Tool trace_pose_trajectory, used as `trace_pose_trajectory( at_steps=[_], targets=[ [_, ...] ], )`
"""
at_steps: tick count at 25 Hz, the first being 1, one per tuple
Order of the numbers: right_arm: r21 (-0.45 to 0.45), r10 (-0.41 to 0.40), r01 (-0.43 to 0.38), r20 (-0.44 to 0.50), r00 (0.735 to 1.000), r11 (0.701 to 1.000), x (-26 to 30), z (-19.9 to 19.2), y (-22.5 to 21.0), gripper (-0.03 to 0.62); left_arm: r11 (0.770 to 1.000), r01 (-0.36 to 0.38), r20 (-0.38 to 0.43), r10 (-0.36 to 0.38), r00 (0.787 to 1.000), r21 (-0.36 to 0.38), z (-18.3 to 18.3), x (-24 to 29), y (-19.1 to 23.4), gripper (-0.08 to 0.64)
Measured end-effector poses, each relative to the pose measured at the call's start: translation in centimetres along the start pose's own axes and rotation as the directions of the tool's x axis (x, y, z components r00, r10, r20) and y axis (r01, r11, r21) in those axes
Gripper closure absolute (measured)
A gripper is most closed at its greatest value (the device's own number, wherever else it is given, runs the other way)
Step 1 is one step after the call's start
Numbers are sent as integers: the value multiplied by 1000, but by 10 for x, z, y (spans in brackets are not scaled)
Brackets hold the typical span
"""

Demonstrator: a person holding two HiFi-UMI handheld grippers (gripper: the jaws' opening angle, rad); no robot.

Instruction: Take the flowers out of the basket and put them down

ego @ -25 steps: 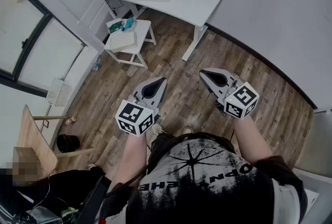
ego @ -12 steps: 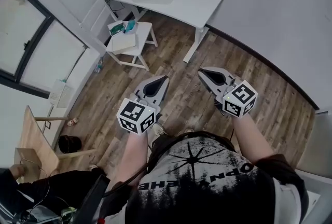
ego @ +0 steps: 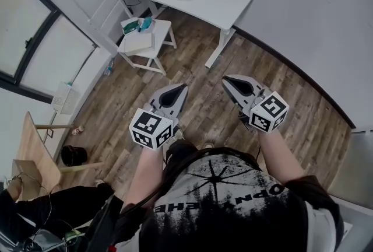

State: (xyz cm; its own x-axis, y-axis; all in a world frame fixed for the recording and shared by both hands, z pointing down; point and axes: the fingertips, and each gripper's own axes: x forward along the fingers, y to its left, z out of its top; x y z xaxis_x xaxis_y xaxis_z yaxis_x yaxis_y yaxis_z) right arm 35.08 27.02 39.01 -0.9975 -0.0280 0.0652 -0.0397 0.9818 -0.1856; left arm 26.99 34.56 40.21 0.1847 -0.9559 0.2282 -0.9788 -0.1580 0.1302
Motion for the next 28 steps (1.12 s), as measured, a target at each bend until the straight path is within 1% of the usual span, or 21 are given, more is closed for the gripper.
trace_pose_trajectory(
  at_steps=[5, 9, 17, 23, 25, 28],
  targets=[
    [1, 8, -8, -5, 1000, 1000, 18, -1, -6, 574, 1000, -3, 11, 3, 1000, -5, 0, 5, 16, 545],
    [10, 9, -9, -9, 1000, 1000, 42, -2, -12, 574, 999, 18, 21, -17, 1000, -35, 3, 10, 37, 545],
    [-12, 16, -16, 13, 1000, 1000, 121, 22, -34, 574, 1000, 15, 23, -15, 1000, 1, 27, 23, 114, 545],
    [-19, -17, 18, 24, 1000, 1000, 176, 36, -50, 574, 999, 34, 18, -34, 999, 38, 44, 37, 173, 545],
    [-19, -24, 25, 19, 1000, 1000, 190, 32, -55, 572, 998, 48, 19, -48, 999, 38, 45, 41, 187, 545],
    [-25, -40, 40, 11, 999, 999, 211, 33, -66, 574, 997, 71, 30, -72, 997, 17, 47, 48, 209, 545]
  ],
)
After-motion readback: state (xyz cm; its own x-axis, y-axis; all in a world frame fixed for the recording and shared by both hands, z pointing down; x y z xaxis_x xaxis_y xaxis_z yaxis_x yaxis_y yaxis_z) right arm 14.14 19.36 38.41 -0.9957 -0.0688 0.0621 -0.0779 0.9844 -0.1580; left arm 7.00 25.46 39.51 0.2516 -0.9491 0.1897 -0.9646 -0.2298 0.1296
